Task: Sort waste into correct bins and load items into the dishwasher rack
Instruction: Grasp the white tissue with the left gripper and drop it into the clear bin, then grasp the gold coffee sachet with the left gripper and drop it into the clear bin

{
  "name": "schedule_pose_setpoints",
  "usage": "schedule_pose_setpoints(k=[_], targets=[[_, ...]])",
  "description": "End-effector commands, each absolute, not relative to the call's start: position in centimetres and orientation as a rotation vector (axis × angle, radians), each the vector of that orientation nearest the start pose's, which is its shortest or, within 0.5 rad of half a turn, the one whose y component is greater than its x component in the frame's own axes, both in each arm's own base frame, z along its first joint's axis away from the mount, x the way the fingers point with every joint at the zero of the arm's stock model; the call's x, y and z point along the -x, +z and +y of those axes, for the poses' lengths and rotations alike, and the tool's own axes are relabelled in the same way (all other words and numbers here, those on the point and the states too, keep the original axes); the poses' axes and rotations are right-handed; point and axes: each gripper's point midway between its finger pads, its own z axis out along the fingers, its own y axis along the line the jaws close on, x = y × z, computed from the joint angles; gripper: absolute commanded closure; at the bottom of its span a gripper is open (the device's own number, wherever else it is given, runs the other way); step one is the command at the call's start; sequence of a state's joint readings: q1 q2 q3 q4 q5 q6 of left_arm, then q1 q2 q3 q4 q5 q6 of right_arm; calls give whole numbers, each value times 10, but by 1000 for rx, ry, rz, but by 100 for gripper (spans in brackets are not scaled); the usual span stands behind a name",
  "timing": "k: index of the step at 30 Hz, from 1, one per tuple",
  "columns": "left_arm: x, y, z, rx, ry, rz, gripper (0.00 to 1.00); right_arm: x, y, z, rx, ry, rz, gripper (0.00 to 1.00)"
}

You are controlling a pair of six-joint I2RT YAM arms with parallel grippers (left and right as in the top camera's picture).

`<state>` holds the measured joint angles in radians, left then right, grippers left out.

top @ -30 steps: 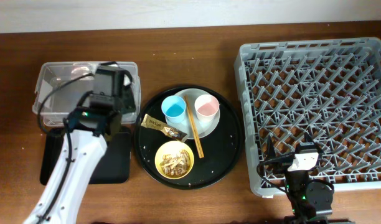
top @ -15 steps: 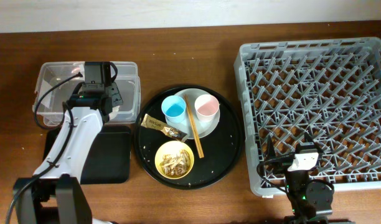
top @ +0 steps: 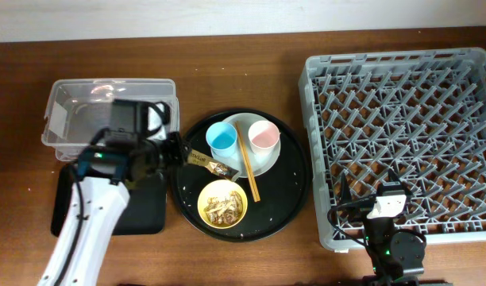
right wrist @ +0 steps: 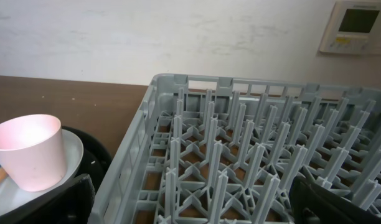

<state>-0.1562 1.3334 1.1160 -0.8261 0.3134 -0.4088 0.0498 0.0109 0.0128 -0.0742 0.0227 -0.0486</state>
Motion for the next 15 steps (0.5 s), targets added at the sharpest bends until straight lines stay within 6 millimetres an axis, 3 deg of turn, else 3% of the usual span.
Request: schedule_pose_setpoints(k=[1, 6, 8, 10, 15], targets=[[-305, 135, -105, 525, -499, 2693, 74, -246, 156, 6, 45, -22, 1647, 2], [-305, 115, -112, 742, -499, 2647, 73, -246, 156, 6, 45, -22, 1647, 2], [-307, 106, -113, 840, -502, 2639, 63, -246, 156, 6, 45, -22, 1647, 2], [-309, 87, -114, 979, -487, 2654, 59, -246, 156, 6, 45, -22, 1647, 2], [-320, 57, -124, 1031, -509, 2694, 53, -246, 156, 6, 45, -22, 1647, 2]])
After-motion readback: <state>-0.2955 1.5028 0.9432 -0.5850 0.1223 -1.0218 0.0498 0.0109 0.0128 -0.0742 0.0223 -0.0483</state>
